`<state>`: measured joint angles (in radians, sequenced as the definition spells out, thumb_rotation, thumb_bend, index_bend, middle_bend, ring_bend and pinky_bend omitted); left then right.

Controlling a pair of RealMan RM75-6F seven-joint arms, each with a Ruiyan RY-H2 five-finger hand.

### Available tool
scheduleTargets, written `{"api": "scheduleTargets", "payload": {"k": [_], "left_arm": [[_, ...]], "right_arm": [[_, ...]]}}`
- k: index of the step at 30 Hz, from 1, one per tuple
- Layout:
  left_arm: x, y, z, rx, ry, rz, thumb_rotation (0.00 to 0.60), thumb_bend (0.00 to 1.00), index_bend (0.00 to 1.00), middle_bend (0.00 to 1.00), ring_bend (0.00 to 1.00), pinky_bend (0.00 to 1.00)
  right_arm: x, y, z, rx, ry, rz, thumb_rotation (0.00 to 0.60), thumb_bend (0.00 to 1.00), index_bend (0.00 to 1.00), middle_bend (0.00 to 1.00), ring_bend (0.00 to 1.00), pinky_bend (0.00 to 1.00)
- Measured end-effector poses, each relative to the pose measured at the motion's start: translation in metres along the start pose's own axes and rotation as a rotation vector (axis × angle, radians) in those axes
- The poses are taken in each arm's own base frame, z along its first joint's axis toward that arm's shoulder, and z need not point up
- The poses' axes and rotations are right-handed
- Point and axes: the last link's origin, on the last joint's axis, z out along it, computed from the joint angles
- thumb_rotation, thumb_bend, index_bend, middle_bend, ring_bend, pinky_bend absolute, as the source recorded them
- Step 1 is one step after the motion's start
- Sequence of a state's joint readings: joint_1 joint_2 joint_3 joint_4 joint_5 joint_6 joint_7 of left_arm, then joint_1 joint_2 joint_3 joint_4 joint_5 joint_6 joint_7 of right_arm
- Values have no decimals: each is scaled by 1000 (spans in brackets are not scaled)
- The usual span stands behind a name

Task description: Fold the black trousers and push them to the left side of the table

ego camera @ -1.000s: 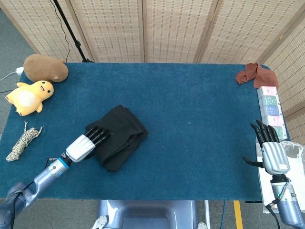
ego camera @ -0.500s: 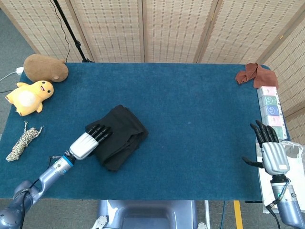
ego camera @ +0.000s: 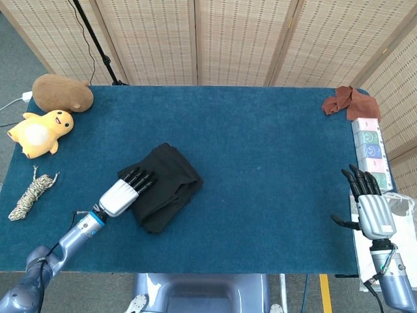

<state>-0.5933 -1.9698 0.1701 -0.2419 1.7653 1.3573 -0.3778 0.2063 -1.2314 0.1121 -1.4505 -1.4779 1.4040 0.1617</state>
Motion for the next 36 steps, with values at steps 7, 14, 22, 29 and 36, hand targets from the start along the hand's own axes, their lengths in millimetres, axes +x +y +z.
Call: {"api": "scheduleTargets", "payload": {"k": [7, 14, 22, 29, 36], "left_arm": [[1, 2, 3, -1, 13, 21, 600, 314, 370, 295, 315, 132], [3, 5, 11, 3, 34, 19, 600, 542, 530, 416, 383, 226], [7, 6, 25, -11, 35, 40, 600, 722, 669, 546, 491, 346], [20, -4, 31, -28, 63, 69, 600, 904, 714, 591, 546, 413], [41, -22, 37, 11, 138, 86, 600, 953, 721, 611, 574, 446]], "right_arm": [[0, -1, 0, 4, 0, 2, 600, 0, 0, 0, 0, 0], [-1, -1, -1, 7, -7, 3, 600, 0, 0, 0, 0, 0], [-2, -2, -1, 7, -16, 10, 600, 0, 0, 0, 0, 0], [-2, -3, -1, 14, -18, 16, 600, 0, 0, 0, 0, 0], [-1, -5, -2, 25, -16, 21, 600, 0, 0, 0, 0, 0]]}}
